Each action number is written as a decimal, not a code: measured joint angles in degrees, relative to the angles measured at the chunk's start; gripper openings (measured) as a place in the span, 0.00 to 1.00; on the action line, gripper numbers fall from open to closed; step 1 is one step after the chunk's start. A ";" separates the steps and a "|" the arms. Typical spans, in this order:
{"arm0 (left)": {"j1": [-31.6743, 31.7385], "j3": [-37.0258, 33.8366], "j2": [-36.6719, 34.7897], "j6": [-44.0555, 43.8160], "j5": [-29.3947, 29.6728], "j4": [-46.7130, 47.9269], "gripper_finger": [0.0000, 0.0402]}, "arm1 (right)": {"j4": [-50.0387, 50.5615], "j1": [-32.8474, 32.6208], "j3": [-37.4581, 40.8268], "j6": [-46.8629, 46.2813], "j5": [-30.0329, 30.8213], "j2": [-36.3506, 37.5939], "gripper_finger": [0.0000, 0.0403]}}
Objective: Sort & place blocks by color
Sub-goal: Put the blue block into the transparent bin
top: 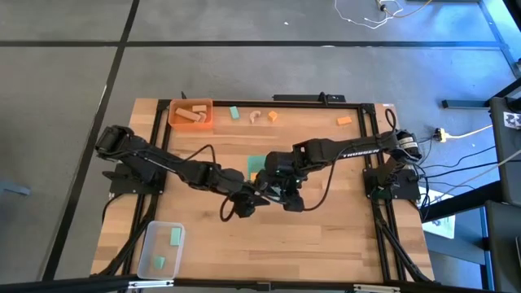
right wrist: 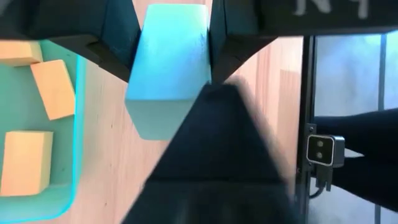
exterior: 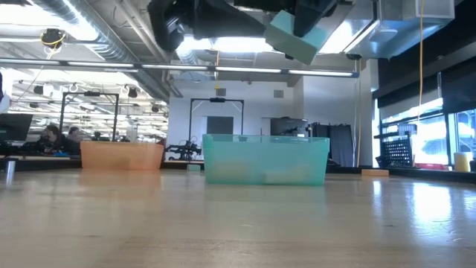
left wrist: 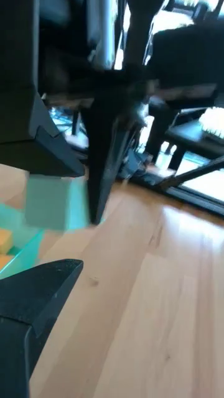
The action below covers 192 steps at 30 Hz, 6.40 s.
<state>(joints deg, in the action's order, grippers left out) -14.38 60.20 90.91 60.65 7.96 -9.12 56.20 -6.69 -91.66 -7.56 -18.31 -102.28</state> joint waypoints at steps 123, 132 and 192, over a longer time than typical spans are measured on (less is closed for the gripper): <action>-5.54 -0.09 3.28 -12.46 15.07 -1.86 0.32 | -5.83 0.16 0.02 6.45 -6.99 -0.04 0.35; -5.65 -0.23 3.25 -19.98 15.59 4.17 0.32 | -1.52 2.67 -0.17 6.78 -6.72 0.22 0.61; -37.82 -6.62 -10.87 -144.22 -32.54 60.87 0.32 | -1.37 9.43 -0.02 13.93 14.22 14.69 0.63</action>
<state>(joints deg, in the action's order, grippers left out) -52.21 53.59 80.05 -83.57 -24.58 51.75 54.83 2.74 -91.68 6.37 -4.10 -87.59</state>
